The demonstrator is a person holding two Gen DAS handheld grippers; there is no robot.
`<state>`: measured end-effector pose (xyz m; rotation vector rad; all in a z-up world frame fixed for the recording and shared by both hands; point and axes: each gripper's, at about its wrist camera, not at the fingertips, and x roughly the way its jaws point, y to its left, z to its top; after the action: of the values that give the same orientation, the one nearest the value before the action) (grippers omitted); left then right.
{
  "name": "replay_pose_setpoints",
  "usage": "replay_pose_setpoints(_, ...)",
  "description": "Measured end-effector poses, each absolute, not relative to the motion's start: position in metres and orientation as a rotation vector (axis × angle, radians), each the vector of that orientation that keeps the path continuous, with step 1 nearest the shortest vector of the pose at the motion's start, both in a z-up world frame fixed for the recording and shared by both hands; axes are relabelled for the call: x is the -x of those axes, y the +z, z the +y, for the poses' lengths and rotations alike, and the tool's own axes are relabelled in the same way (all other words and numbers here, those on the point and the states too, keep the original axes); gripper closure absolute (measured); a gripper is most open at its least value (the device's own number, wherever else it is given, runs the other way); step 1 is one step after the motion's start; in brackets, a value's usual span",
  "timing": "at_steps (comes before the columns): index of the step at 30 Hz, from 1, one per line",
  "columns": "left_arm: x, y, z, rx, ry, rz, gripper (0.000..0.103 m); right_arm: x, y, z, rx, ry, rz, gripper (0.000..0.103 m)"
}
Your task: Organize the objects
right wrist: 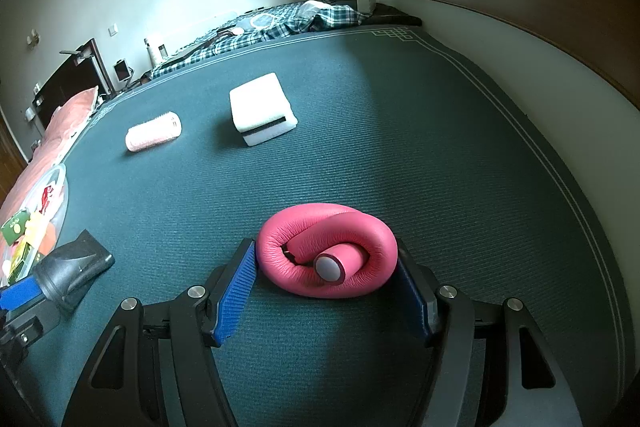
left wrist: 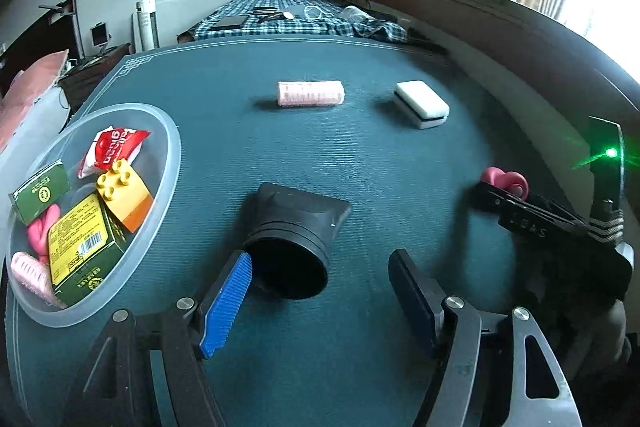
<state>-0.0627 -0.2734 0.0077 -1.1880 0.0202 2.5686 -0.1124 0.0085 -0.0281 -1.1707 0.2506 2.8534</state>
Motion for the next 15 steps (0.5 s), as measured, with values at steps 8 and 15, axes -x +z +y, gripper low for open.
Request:
replay_pose_setpoints(8, 0.053, 0.025, -0.283, 1.117, 2.613, 0.029, 0.028, 0.112, -0.028, 0.008, 1.171, 2.853, 0.25, 0.036)
replay_pose_setpoints(15, 0.08, 0.013, -0.278, 1.118, 2.624, 0.091, 0.029, 0.112, -0.028, 0.008, 1.17, 2.854, 0.251, 0.036)
